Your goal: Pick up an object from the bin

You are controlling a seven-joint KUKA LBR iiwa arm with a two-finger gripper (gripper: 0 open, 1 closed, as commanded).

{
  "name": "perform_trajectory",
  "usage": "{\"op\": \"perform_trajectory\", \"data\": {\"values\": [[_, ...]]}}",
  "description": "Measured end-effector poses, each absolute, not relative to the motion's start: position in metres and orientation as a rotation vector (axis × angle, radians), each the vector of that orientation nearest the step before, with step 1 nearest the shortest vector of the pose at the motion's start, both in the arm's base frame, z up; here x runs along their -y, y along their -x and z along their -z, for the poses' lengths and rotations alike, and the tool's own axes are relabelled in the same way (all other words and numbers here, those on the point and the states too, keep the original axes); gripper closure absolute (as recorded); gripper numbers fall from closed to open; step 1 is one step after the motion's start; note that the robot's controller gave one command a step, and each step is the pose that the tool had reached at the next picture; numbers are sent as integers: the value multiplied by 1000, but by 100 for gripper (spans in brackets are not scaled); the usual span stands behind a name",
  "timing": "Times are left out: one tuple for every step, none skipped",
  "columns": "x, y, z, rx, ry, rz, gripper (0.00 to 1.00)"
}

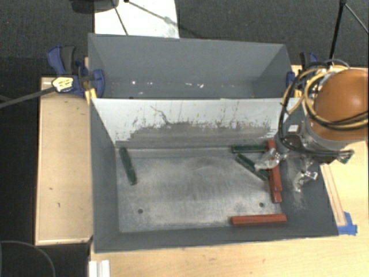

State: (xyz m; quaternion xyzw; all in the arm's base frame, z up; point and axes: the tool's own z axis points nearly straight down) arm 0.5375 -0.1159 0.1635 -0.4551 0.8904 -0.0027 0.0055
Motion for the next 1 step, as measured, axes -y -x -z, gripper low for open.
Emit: {"op": "perform_trajectory", "data": {"values": [[146,-595,-80,-2539,1838,-9,100]]}}
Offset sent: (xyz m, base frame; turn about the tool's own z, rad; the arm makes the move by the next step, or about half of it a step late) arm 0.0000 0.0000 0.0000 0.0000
